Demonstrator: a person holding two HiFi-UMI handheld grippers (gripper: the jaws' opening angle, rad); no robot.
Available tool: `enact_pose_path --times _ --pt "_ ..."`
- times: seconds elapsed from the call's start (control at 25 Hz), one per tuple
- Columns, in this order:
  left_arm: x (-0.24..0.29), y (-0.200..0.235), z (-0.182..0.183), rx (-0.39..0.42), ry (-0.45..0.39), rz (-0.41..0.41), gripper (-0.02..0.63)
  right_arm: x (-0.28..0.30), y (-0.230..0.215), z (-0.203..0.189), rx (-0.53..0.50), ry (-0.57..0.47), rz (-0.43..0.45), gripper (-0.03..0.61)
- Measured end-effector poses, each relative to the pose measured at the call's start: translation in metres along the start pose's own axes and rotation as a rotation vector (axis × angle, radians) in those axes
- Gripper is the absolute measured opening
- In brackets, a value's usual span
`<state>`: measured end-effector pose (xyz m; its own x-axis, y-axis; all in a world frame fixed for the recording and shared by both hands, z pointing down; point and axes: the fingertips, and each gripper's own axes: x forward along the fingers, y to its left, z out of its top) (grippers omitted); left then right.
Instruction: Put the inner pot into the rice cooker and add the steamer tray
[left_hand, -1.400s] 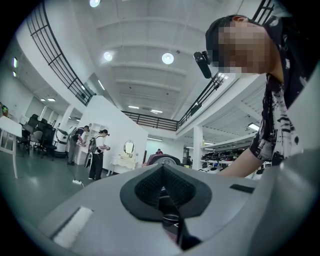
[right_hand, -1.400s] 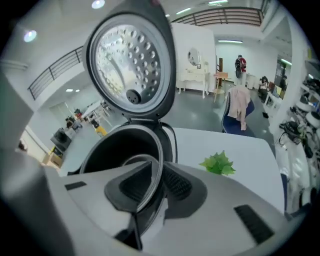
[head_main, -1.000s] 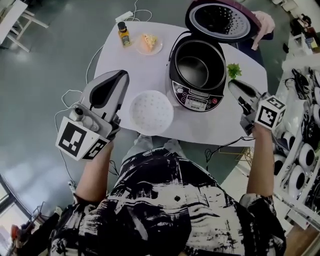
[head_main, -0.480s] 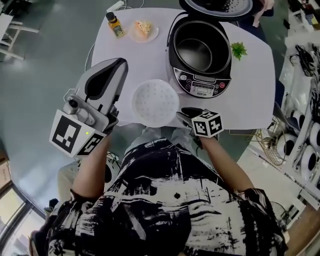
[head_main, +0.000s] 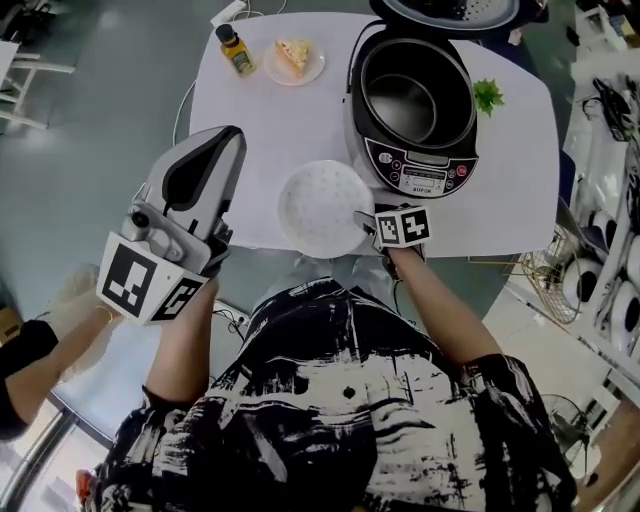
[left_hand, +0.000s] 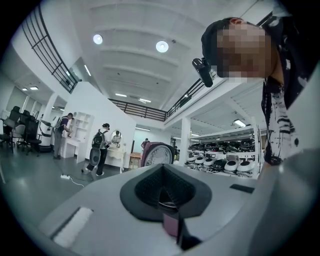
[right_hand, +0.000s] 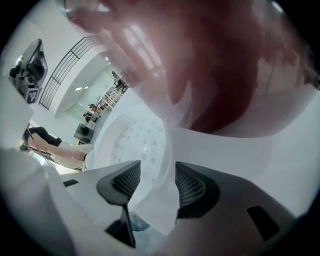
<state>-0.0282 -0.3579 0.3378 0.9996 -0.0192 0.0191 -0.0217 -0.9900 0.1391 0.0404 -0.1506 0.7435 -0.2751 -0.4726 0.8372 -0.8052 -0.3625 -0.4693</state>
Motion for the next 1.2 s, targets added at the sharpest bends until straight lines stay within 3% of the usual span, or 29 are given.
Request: enact_pose_path --times 0.08,0.2,0.36,0.52,0.68,0.96,1.08,1.2 --pt "-0.003 0.005 0.001 -0.002 -0.005 0.005 0.005 0.008 0.001 -0.005 0.024 0.029 -0.013 0.204" --pt "-0.008 0.010 0.001 -0.004 -0.014 0.014 0.005 0.014 -0.004 -0.010 0.068 0.066 -0.049 0.070" --pt "-0.015 0.015 0.001 -0.009 -0.023 0.030 0.005 0.014 -0.010 -0.011 0.090 0.089 -0.100 0.018" --pt "-0.019 0.016 0.004 -0.011 -0.037 0.047 0.005 0.007 -0.007 -0.013 0.023 0.125 -0.135 0.000" --pt "-0.022 0.017 0.009 -0.009 -0.055 0.062 0.005 -0.003 0.033 0.004 -0.009 0.082 -0.036 0.000" --pt "-0.028 0.015 0.027 0.040 -0.077 0.105 0.005 -0.044 0.133 0.056 -0.252 0.001 0.155 0.000" --pt "-0.026 0.016 0.040 0.073 -0.094 0.120 0.005 -0.074 0.148 0.079 -0.331 -0.041 0.177 0.002" --pt "-0.020 0.012 0.051 0.092 -0.111 0.120 0.005 -0.110 0.140 0.103 -0.340 -0.086 0.181 0.002"
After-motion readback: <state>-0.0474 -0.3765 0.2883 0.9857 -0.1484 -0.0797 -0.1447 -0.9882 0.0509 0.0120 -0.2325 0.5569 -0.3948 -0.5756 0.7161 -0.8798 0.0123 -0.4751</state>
